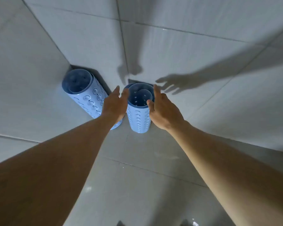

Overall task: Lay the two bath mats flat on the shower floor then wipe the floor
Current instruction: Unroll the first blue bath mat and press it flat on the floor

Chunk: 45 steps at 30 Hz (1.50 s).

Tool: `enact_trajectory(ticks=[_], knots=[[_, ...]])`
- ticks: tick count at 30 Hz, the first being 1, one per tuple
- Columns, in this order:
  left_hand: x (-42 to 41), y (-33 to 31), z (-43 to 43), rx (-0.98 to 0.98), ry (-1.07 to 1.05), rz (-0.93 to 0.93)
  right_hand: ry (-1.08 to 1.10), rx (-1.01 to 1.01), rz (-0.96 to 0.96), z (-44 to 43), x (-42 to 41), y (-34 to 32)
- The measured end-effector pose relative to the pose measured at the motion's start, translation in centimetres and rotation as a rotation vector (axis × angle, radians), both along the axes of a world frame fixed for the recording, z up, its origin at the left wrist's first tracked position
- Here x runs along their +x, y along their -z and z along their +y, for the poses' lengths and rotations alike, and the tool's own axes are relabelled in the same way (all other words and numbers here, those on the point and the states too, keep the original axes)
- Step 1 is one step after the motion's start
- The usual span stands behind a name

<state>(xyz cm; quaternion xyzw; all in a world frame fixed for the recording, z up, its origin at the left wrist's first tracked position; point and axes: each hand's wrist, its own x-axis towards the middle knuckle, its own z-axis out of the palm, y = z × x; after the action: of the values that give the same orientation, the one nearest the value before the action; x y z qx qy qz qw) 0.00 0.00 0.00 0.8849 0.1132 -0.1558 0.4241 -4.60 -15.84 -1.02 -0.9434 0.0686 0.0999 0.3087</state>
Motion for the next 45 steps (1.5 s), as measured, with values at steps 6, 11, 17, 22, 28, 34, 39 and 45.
enact_trajectory(ticks=[6,11,17,22,28,34,39,45], knots=[[1.3,0.9,0.2,-0.087,0.008,0.106,0.108,0.202,0.068,0.6,1.1,0.9],[0.8,0.1,0.4,-0.166,0.044,0.173,0.151,0.302,0.171,0.7,0.5,0.6],[-1.6,-1.6,1.5,-0.333,-0.061,0.462,0.159,0.381,0.307,-0.1,-1.8,0.5],[-4.2,-1.2,2.7,-0.542,-0.171,0.587,0.223,0.506,0.441,0.7,-4.9,1.0],[-6.9,1.6,3.3,-0.493,-0.211,0.673,0.541,0.863,0.637,1.1,-7.3,1.0],[-9.3,3.8,4.0,-0.624,-0.246,0.877,0.575,0.784,0.756,1.5,-8.5,3.0],[-11.4,6.2,3.7,-0.541,-0.121,0.977,0.578,0.671,0.845,2.0,-9.8,5.3],[-13.6,7.6,2.7,-0.485,-0.107,1.042,0.586,0.761,0.917,0.9,-12.4,6.7]])
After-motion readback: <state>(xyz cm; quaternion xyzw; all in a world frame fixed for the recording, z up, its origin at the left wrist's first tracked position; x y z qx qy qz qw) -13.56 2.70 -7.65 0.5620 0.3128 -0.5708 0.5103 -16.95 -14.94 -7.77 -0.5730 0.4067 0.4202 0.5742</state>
